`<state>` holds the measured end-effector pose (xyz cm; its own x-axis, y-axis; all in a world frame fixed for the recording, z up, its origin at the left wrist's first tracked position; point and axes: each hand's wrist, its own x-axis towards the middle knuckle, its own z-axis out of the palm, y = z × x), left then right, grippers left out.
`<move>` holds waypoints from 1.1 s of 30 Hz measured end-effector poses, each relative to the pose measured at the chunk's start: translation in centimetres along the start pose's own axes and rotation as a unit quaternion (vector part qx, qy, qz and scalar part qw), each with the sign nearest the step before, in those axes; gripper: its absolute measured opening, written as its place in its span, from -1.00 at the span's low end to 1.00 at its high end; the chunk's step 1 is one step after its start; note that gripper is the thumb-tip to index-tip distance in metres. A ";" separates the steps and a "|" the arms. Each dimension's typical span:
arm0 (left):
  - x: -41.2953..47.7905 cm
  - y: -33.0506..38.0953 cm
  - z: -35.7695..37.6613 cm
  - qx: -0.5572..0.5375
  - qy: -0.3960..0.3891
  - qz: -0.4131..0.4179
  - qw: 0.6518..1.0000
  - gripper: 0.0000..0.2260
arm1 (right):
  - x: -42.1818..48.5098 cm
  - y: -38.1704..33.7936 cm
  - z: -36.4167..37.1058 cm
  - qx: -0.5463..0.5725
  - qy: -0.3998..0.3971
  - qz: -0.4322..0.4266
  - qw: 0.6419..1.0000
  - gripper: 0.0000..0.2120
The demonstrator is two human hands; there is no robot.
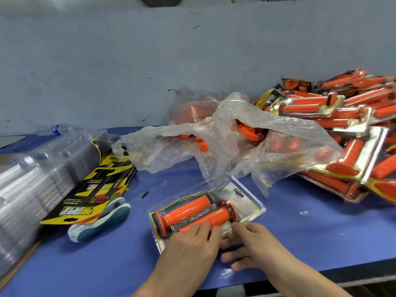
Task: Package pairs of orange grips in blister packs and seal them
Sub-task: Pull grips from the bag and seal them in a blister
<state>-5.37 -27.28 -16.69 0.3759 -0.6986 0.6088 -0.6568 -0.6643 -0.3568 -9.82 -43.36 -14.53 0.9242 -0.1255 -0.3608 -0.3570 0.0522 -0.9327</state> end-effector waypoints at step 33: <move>-4.5 -5.6 -2.1 -0.213 -0.033 0.112 0.970 -0.80 | 4.8 -3.2 -3.7 -0.380 -0.029 -0.135 0.915 -0.54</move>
<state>-4.77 -19.91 -15.97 0.2247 -0.8371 0.4988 -0.9317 -0.3345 -0.1418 -4.72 -47.81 -13.26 0.9904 0.0219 -0.1366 -0.0855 -0.6790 -0.7291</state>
